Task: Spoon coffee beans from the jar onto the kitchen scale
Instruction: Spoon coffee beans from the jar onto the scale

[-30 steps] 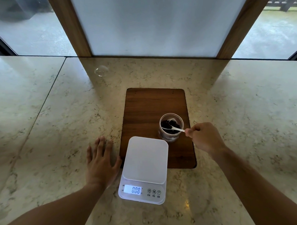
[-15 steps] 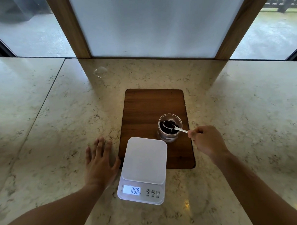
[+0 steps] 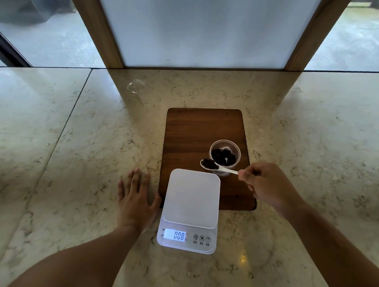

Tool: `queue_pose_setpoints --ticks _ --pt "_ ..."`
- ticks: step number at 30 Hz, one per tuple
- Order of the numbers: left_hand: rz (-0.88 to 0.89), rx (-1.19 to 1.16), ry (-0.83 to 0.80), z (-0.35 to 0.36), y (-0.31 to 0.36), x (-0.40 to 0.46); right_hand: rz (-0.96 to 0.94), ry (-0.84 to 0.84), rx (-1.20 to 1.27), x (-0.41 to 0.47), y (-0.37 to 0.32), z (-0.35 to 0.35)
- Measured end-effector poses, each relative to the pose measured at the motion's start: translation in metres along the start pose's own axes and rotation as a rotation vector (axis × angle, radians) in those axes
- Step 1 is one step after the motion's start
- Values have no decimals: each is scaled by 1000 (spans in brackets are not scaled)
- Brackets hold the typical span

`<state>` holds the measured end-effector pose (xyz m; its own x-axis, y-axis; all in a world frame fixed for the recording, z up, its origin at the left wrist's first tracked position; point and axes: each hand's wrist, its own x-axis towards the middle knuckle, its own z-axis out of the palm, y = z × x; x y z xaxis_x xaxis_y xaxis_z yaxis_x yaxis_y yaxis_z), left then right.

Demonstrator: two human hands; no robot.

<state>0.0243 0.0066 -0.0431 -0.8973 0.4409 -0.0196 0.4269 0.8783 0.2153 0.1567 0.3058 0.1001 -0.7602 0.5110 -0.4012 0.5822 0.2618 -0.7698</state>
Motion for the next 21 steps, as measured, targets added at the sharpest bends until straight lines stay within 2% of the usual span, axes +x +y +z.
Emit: queue_pose_setpoints --ticks 10,21 --pt "7 2 -11 -2 1 0 45 -83 -88 -20 32 52" --pt "-1 11 -29 -2 1 0 -71 45 -76 -26 42 61"
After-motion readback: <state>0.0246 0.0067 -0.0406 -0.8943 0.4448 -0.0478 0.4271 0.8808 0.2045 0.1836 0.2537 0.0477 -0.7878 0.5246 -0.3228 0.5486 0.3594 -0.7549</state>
